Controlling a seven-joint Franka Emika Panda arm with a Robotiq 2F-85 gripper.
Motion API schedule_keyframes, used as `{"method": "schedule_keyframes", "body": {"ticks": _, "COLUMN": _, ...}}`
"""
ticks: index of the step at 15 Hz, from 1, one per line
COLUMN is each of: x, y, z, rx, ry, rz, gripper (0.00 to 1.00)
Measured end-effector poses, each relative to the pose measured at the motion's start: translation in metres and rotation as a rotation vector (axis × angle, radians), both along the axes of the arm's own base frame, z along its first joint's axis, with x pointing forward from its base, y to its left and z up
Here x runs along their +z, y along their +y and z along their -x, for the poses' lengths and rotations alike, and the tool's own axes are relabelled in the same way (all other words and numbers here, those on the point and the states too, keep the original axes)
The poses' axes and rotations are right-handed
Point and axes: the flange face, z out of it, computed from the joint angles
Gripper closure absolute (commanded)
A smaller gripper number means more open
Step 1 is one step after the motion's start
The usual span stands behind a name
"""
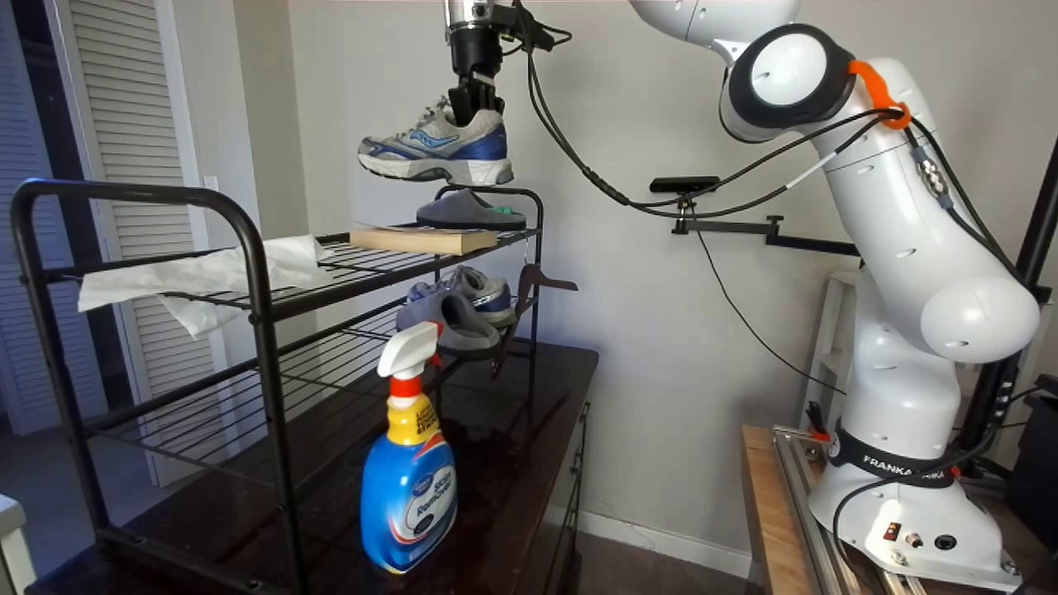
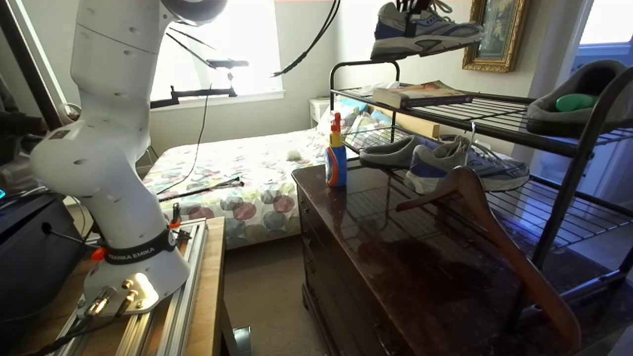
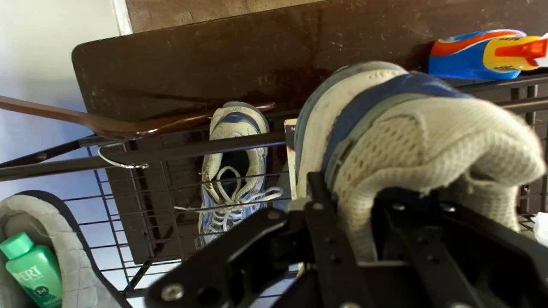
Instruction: Pick up the sneaker from the countertop and put it on the book on the topmost shelf.
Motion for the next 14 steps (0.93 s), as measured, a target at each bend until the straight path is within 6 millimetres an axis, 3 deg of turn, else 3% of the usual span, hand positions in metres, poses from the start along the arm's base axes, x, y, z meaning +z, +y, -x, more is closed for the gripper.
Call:
{"method": "schedule_keyframes", "body": {"ticks": 8, "x": -0.031, "y": 0.004, "z": -0.030, "rx": -0.029, "ry": -0.002, "rz": -0.006, "gripper": 0.97}}
{"method": "schedule_keyframes", "body": {"ticks": 14, "x": -0.060, "y": 0.024, "z": -0.042, "rx": -0.028, "ry": 0.042, "rz": -0.019, "gripper": 0.97}}
